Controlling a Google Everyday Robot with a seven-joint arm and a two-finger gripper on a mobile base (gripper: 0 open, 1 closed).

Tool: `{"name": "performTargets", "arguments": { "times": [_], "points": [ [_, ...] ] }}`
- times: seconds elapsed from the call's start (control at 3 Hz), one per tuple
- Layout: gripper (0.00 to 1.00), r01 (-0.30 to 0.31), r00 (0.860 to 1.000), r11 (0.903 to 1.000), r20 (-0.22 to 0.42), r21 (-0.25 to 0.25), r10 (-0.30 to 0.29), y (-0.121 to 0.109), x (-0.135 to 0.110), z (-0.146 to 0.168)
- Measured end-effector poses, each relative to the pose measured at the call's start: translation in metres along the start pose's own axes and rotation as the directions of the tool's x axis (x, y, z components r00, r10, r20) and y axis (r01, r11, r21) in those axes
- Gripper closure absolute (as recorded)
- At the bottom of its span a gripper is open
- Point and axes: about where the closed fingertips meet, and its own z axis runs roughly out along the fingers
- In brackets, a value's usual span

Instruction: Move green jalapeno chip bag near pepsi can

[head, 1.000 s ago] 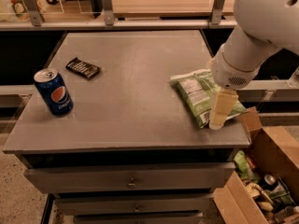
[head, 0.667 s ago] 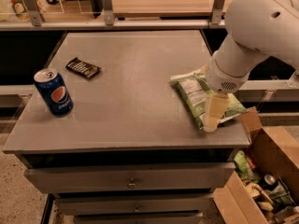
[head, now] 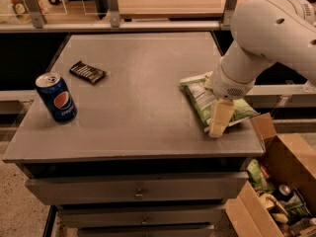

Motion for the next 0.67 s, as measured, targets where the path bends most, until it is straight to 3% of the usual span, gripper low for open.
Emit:
{"name": "performTargets", "arguments": {
  "times": [0.67],
  "points": [
    [0.88, 0.0, 1.0, 1.0, 0.001, 0.0, 0.0, -0.0022, -0.002, -0.0088]
  ]
}}
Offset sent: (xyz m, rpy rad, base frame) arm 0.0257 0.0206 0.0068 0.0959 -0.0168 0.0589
